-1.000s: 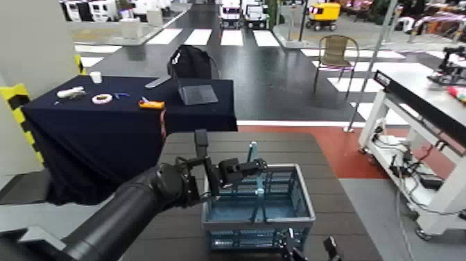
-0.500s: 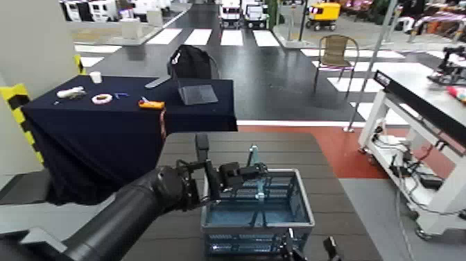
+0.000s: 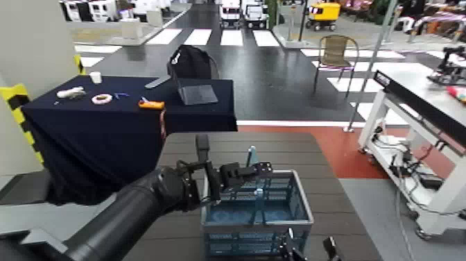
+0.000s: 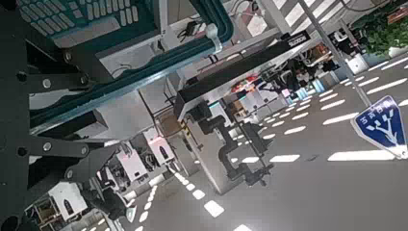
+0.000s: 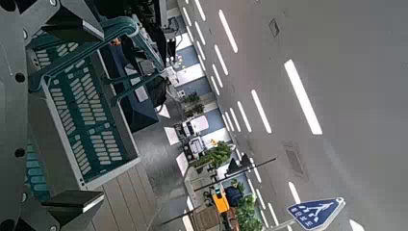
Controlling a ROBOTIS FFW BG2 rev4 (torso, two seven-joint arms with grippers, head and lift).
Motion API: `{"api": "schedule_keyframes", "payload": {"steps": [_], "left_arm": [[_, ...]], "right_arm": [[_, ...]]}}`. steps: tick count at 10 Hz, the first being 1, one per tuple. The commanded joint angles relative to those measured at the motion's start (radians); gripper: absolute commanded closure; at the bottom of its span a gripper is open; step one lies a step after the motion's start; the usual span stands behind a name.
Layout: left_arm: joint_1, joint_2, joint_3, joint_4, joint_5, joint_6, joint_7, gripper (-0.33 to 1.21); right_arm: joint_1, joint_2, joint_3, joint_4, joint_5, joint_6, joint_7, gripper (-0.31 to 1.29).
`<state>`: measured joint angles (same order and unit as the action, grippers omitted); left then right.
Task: Place the crate on the table.
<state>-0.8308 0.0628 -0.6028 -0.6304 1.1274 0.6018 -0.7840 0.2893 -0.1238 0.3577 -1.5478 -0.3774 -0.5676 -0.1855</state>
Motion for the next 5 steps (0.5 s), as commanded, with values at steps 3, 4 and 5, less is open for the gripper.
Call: {"api": "schedule_keyframes", "payload": {"steps": [3, 4, 5], "left_arm": [[0.005, 0.002, 0.012, -0.005, 0.000, -0.017, -0.011, 0.00], [0.010, 0.005, 0.018, -0.009, -0.001, -0.020, -0.011, 0.00], [0.021, 0.009, 0.028, -0.022, -0.003, -0.034, -0.009, 0.00]], "right_arm": [[0.002, 0.000, 0.000, -0.002, -0.002, 0.000, 0.000, 0.14], [0.002, 0.000, 0.000, -0.002, -0.002, 0.000, 0.000, 0.14], [0.004, 0.000, -0.002, -0.003, -0.002, 0.002, 0.000, 0.14]]}}
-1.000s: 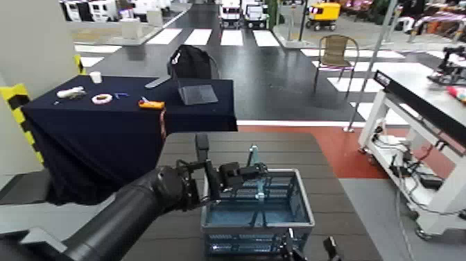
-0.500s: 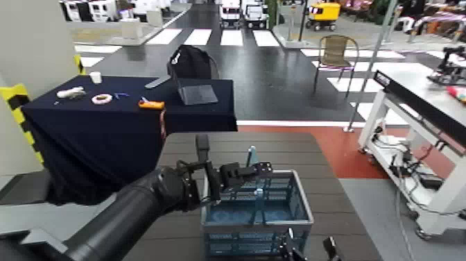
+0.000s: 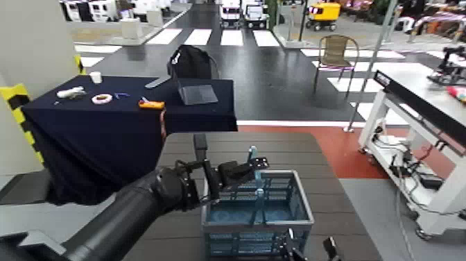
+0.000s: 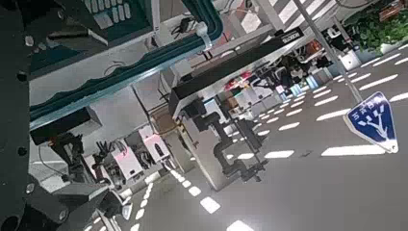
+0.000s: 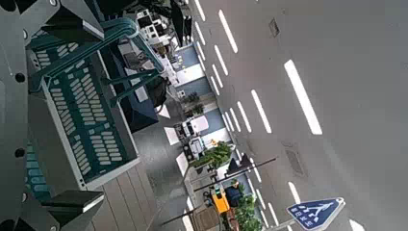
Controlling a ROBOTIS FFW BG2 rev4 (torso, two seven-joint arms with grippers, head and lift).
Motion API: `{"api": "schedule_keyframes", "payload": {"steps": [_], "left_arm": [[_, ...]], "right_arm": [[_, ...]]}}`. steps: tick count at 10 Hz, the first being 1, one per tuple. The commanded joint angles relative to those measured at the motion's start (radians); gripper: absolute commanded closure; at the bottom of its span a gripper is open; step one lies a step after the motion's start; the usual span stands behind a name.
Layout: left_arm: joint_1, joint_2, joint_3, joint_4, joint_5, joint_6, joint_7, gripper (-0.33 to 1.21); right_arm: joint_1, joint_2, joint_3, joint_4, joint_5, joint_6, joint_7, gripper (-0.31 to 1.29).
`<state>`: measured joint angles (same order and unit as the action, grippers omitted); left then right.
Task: Place the crate on the table.
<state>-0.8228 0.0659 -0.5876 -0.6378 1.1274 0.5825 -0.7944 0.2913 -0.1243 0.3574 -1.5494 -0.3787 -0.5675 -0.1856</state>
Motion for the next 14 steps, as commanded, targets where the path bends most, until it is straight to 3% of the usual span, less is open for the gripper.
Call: {"api": "schedule_keyframes", "payload": {"steps": [1, 3, 5, 9, 11, 14], "left_arm": [[0.028, 0.012, 0.048, -0.029, -0.054, -0.035, 0.003, 0.00], [0.096, 0.049, 0.115, -0.160, -0.124, -0.075, 0.078, 0.00], [0.234, 0.092, 0.256, -0.442, -0.258, -0.089, 0.297, 0.06], [0.507, 0.124, 0.402, -0.859, -0.503, -0.187, 0.534, 0.07], [0.637, 0.121, 0.439, -0.970, -0.604, -0.296, 0.606, 0.08], [0.792, 0.121, 0.440, -1.016, -0.690, -0.518, 0.672, 0.09]], "right_arm": [[0.003, 0.000, -0.003, -0.001, -0.002, 0.001, 0.000, 0.14], [0.005, 0.000, -0.006, -0.003, -0.002, 0.003, 0.000, 0.14], [0.006, -0.002, -0.009, -0.005, -0.002, 0.005, 0.000, 0.14], [0.011, -0.003, -0.017, -0.011, -0.002, 0.011, 0.002, 0.14], [0.012, -0.003, -0.020, -0.012, -0.002, 0.014, 0.002, 0.14], [0.015, -0.003, -0.026, -0.014, -0.002, 0.017, 0.002, 0.14]]}}
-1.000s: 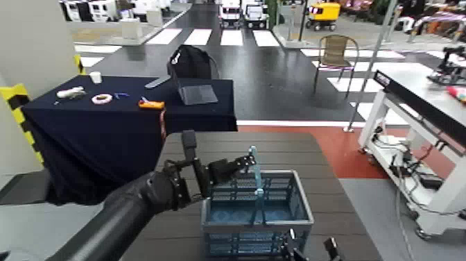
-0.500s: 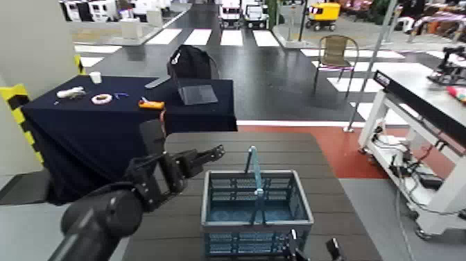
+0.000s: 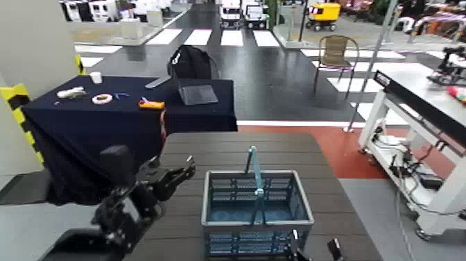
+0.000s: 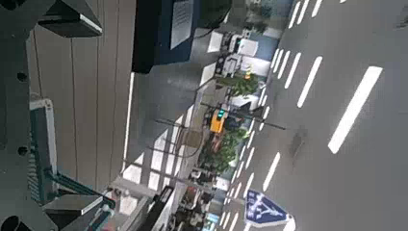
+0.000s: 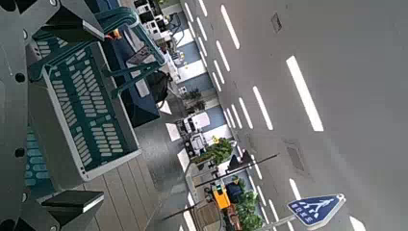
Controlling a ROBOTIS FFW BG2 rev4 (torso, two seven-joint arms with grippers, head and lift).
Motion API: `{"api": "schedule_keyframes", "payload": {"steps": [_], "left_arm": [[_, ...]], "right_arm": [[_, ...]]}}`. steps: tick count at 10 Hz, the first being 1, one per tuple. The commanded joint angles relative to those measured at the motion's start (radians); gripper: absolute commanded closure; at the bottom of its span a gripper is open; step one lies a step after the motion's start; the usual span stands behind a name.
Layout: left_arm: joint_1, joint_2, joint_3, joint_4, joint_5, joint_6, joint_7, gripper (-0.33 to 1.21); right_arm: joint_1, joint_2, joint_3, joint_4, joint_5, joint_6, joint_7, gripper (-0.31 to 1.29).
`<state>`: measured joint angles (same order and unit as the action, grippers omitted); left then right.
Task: Place the crate on the table.
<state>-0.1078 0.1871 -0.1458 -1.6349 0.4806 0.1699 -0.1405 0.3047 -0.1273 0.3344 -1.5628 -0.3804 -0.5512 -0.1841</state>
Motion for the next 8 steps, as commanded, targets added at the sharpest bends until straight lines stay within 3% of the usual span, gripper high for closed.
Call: {"api": "schedule_keyframes", "payload": {"steps": [1, 5, 8], "left_arm": [[0.126, 0.000, 0.000, -0.029, -0.059, -0.156, 0.048, 0.09], [0.270, 0.000, 0.008, -0.082, -0.131, -0.270, 0.125, 0.10], [0.346, 0.000, 0.003, -0.106, -0.186, -0.340, 0.196, 0.10]], "right_arm": [[0.004, 0.002, -0.005, -0.002, 0.002, 0.001, 0.000, 0.14], [0.013, 0.008, -0.018, -0.008, 0.023, 0.001, 0.002, 0.14], [0.022, 0.017, -0.038, -0.026, 0.078, 0.008, -0.006, 0.14]]}}
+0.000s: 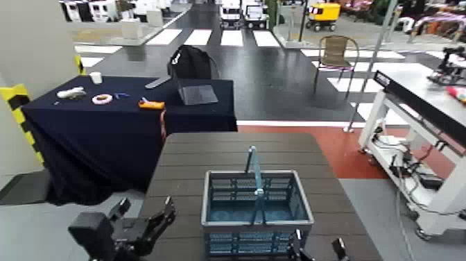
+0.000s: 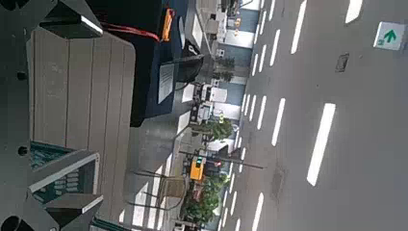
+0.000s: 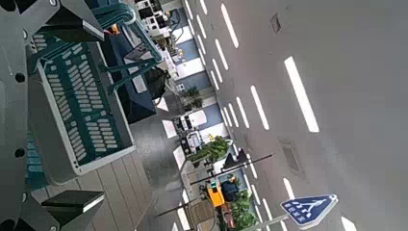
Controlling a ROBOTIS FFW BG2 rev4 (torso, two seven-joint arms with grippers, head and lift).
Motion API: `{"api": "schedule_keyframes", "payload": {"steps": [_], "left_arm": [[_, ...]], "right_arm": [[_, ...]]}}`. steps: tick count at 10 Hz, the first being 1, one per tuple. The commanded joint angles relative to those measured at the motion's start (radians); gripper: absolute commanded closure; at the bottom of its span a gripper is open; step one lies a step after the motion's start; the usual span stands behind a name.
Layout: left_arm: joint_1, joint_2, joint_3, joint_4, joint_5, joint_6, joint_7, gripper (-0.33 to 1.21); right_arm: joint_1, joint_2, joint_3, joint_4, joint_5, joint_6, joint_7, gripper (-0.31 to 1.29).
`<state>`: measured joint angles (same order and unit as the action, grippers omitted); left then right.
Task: Place the crate on the table.
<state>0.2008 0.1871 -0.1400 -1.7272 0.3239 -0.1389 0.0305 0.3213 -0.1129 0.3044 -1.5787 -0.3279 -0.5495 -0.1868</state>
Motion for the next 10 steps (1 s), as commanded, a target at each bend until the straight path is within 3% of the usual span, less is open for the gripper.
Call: {"api": "schedule_keyframes", "payload": {"steps": [1, 10], "left_arm": [[0.055, 0.000, -0.004, -0.023, -0.051, -0.039, 0.046, 0.11], [0.121, -0.005, -0.023, -0.028, -0.138, -0.125, 0.124, 0.11]], "right_arm": [[0.009, 0.005, -0.011, -0.015, 0.030, 0.011, -0.003, 0.14], [0.015, 0.009, -0.014, -0.020, 0.030, 0.029, -0.002, 0.14]]}}
